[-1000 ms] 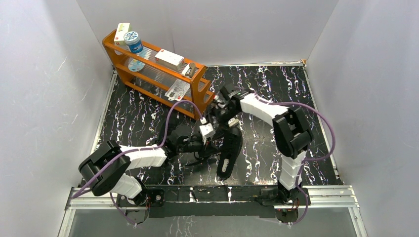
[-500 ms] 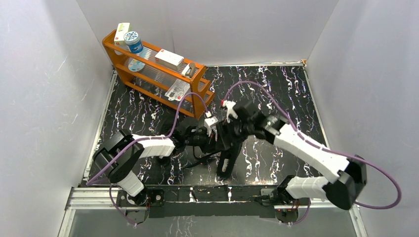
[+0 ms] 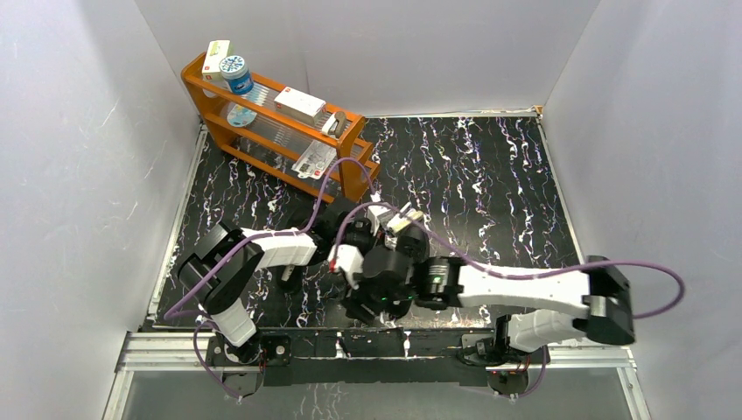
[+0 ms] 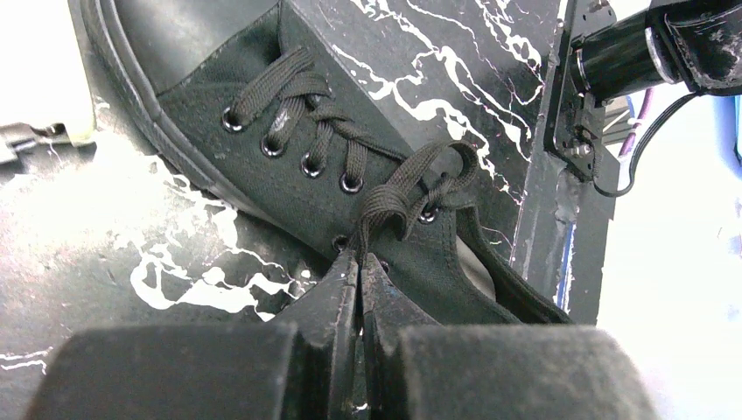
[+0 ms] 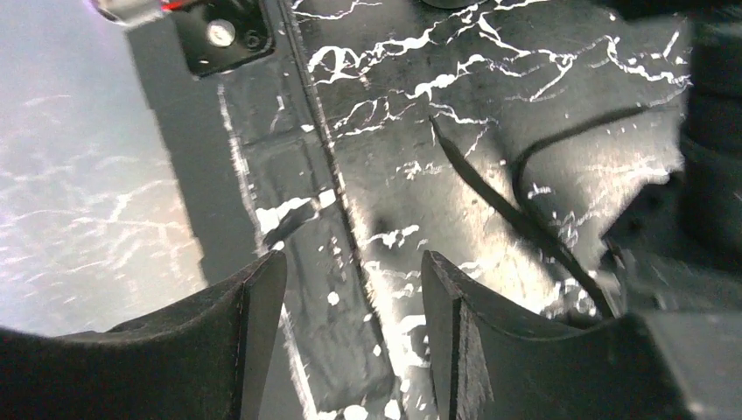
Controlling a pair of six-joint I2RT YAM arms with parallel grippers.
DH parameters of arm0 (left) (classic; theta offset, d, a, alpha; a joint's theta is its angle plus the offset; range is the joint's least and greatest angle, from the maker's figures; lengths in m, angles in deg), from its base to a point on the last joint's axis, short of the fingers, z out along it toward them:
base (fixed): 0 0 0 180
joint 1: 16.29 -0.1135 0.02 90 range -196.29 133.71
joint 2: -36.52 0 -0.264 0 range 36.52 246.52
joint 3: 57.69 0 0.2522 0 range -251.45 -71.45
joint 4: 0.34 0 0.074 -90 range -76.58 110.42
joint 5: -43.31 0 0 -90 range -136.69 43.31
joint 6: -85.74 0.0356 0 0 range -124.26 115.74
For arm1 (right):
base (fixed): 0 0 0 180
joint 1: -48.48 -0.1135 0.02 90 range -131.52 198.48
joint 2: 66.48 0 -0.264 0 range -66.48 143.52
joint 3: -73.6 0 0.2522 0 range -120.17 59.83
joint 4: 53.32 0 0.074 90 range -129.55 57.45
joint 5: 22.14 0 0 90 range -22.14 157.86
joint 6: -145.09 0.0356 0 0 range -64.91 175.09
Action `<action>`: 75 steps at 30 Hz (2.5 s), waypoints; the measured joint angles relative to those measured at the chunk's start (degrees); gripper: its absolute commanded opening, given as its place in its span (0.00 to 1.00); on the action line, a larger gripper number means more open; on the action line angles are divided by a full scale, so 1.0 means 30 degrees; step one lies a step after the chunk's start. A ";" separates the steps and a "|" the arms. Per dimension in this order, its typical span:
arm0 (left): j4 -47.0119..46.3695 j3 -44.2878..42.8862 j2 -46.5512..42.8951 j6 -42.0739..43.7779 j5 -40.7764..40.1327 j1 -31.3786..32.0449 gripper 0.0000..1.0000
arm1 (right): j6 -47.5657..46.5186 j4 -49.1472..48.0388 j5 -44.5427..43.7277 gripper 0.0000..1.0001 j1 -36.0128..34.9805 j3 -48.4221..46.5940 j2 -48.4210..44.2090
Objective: Tie the shoes
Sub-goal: Wrap the shoelace around the shoelace.
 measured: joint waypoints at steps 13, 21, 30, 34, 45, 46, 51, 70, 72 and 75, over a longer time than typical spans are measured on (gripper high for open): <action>0.1129 -0.0532 0.0415 0.1851 0.0036 -0.0503 0.00 | -0.3366 -0.3031 -0.5566 0.48 -0.0940 -0.0641 0.6666; 0.2492 -0.0648 0.0780 0.4080 0.0321 -0.0758 0.00 | -0.5166 -0.4401 -0.7235 0.45 -0.0816 -0.0175 0.7169; 0.2965 -0.1093 0.0787 0.5923 0.1501 -0.0765 0.00 | -0.8437 -0.6084 -0.5814 0.49 0.0357 0.0605 0.8058; 0.2812 -0.1406 0.0787 0.6630 0.1537 -0.0772 0.00 | -0.8794 -0.6411 -0.5034 0.54 0.0736 0.0619 0.8269; 0.3002 -0.1785 0.0889 0.7657 0.1209 -0.0918 0.00 | -0.9668 -0.8240 -0.5005 0.28 0.1450 0.0452 1.0222; 0.3016 -0.1792 0.0889 0.7577 0.1282 -0.0911 0.00 | -0.9726 -0.8488 -0.5027 0.24 0.1537 0.0401 1.0411; 0.3300 -0.1800 0.0889 0.7548 0.1297 -0.0903 0.00 | -0.9712 -0.8408 -0.4284 0.00 0.1698 0.0379 1.0455; 0.1056 -0.0656 -0.0903 -0.0350 0.1049 -0.0430 0.00 | 0.8786 0.2718 -0.0029 0.00 0.3300 -0.1341 -0.0816; 0.1027 -0.0656 -0.1129 -0.0648 0.0845 -0.0379 0.00 | 0.9559 0.4255 -0.0605 0.00 0.4014 -0.2725 -0.0306; 0.1100 -0.0656 -0.1217 -0.0947 0.0452 -0.0350 0.00 | 1.1373 0.6717 -0.1246 0.00 0.6572 -0.4546 0.0102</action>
